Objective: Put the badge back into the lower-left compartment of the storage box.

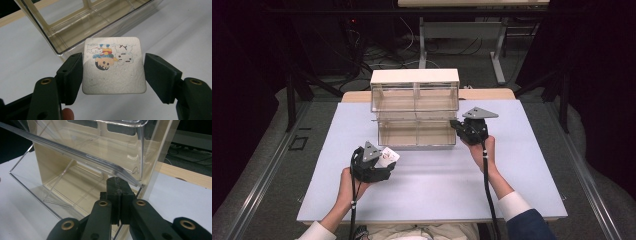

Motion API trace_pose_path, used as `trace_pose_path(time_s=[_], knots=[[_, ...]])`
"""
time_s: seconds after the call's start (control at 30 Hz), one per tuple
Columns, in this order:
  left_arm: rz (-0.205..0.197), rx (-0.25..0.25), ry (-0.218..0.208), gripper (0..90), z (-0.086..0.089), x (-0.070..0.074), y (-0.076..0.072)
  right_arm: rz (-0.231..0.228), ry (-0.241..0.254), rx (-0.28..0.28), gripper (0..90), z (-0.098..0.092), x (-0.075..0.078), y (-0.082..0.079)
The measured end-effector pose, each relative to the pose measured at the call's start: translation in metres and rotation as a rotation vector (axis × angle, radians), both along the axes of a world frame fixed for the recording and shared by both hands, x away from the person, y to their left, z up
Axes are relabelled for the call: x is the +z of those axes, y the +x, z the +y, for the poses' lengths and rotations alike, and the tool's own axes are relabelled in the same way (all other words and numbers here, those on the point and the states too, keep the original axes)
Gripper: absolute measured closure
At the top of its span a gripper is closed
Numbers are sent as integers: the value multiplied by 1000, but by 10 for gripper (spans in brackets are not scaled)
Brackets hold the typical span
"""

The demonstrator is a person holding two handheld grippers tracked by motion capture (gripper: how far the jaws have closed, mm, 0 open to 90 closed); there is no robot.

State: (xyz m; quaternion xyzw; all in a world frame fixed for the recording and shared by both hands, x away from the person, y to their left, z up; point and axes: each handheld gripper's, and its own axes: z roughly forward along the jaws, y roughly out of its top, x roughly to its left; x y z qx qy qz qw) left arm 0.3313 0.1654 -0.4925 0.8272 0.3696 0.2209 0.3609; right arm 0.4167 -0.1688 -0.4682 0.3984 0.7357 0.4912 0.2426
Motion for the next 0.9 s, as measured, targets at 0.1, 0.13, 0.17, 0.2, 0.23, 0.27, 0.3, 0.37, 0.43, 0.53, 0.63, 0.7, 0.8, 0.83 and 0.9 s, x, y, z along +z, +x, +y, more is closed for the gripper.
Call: trace_pose_path(time_s=[0.1, 0.13, 0.17, 0.2, 0.23, 0.27, 0.3, 0.37, 0.43, 0.53, 0.63, 0.7, 0.8, 0.83, 0.9], knots=[[-6, -2, 0, 336, 0, 1, 2, 0, -1, 1, 900, 0, 0, 0], [-7, -3, 3, 335, 0, 2, 2, 1, 1, -1, 900, 0, 0, 0], [-10, 0, -5, 335, -1, 2, 3, 1, 1, -1, 900, 0, 0, 0], [-15, 3, -4, 335, -1, 2, 4, 1, 1, -1, 900, 0, 0, 0], [-12, 2, -5, 335, -2, 3, 4, 1, 0, -1, 900, 0, 0, 0], [-12, 1, -3, 336, -2, 3, 5, 2, 2, -2, 900, 0, 0, 0], [-11, -1, 3, 335, -2, 4, 6, 2, 2, -2, 900, 0, 0, 0], [-19, 6, -7, 335, -4, 4, 8, -3, 3, 2, 900, 0, 0, 0], [-22, 7, -9, 336, -5, 5, 9, 0, 1, 2, 900, 0, 1, 0], [-25, 5, -7, 335, -5, 6, 12, -3, 5, 2, 900, 0, 0, 0], [-30, 10, -12, 335, -6, 7, 14, 0, 4, 0, 900, 0, 0, 0], [-30, 8, -11, 335, -6, 8, 15, -2, 3, 1, 900, 0, 0, 0], [-38, 14, -19, 335, -6, 9, 17, 0, 3, 3, 900, 0, 0, 0], [-36, 12, -15, 335, -6, 9, 18, -2, 5, 2, 900, 0, 0, 0], [-41, 16, -21, 335, -7, 10, 19, -1, 4, 0, 900, 0, 0, 0]])
